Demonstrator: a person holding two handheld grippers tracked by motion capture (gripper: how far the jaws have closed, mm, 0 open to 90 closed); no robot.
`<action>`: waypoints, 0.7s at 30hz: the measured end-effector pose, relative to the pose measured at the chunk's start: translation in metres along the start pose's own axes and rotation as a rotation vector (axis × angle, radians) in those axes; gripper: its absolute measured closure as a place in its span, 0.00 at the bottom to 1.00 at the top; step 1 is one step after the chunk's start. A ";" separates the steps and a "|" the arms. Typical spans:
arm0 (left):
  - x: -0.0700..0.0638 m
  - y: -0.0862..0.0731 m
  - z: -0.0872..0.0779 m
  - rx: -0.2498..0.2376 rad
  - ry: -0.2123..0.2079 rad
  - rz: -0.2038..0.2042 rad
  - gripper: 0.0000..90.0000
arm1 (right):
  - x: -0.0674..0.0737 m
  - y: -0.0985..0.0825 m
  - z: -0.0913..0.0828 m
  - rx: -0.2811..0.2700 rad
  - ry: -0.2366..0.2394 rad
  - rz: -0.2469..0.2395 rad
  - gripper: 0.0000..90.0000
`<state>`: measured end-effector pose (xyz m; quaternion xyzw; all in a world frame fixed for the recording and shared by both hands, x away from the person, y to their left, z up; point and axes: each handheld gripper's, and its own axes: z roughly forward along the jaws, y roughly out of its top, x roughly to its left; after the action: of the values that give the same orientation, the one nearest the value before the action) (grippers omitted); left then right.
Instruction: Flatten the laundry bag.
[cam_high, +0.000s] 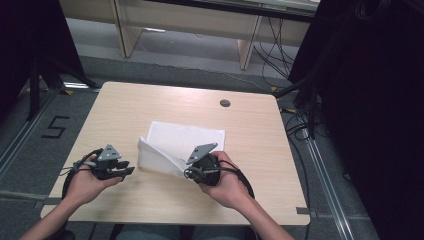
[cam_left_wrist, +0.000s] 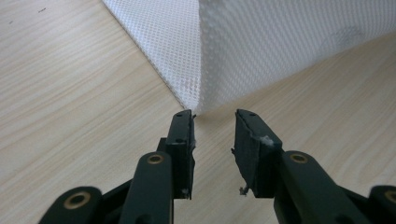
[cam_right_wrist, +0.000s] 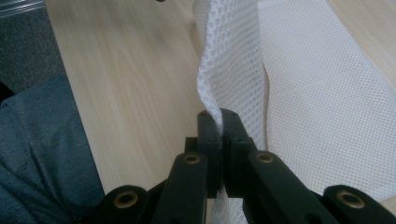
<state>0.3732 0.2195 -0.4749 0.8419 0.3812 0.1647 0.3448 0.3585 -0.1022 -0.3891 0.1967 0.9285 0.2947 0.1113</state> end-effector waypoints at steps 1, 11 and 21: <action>0.000 0.000 0.000 0.000 -0.005 -0.002 0.75 | 0.002 -0.001 0.000 0.010 0.011 0.013 0.99; 0.004 0.000 -0.001 0.016 0.028 -0.009 0.76 | 0.016 -0.007 0.002 0.021 0.048 -0.015 0.99; 0.006 -0.001 0.000 0.007 0.047 -0.052 0.76 | 0.029 -0.020 0.013 0.071 0.100 -0.003 0.99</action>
<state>0.3769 0.2249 -0.4751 0.8288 0.4115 0.1738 0.3369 0.3302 -0.0981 -0.4142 0.1841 0.9431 0.2708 0.0583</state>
